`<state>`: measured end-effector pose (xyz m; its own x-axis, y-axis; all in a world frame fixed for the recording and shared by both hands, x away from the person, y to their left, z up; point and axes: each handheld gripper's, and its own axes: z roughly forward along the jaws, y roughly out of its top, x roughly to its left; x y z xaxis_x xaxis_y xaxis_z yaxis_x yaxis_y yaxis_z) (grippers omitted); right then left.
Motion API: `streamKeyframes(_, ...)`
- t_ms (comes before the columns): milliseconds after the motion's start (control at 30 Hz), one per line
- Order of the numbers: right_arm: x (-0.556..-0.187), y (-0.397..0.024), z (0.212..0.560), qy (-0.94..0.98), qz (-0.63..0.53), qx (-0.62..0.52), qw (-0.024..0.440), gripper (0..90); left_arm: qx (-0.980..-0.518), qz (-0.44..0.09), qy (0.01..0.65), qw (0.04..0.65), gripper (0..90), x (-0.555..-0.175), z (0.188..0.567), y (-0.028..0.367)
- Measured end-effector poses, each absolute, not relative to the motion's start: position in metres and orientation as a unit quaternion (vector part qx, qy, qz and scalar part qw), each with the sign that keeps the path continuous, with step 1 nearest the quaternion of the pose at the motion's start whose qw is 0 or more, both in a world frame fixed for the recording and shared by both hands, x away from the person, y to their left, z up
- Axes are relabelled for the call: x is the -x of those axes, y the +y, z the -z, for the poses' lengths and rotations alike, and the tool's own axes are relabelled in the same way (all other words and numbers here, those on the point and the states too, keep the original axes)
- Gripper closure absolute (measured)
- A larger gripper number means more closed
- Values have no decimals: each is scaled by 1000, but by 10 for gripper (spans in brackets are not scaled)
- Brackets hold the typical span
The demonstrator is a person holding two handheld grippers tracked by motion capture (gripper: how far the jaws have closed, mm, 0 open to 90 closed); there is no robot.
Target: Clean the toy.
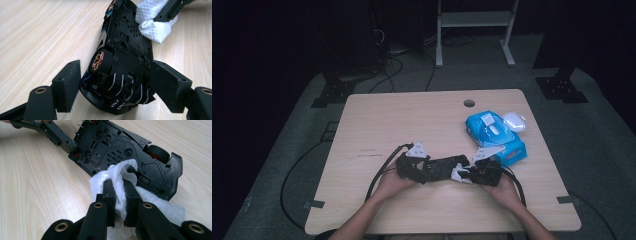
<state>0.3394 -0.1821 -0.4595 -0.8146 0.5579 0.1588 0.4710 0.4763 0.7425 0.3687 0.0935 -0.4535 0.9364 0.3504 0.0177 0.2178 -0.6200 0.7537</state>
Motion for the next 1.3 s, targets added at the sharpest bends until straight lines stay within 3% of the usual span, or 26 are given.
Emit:
streamKeyframes(200, -336, -182, 461, 858, -414, -301, 53, 823, -899, -119, 141, 397, 260, -359, 452, 90)
streamKeyframes(533, -335, -183, 462, 858, -415, -299, 55, 823, -899, -131, 138, 395, 255, -354, 452, 90)
streamKeyframes(800, -332, -183, 465, 860, -412, -298, 53, 824, -894, -123, 164, 398, 195, -361, 452, 93)
streamKeyframes(967, -334, -183, 466, 862, -404, -302, 56, 824, -888, -134, 153, 413, 350, -360, 452, 94)
streamKeyframes(1300, -343, -187, 448, 854, -418, -306, 49, 814, -880, -48, 203, 427, 294, -377, 459, 100)
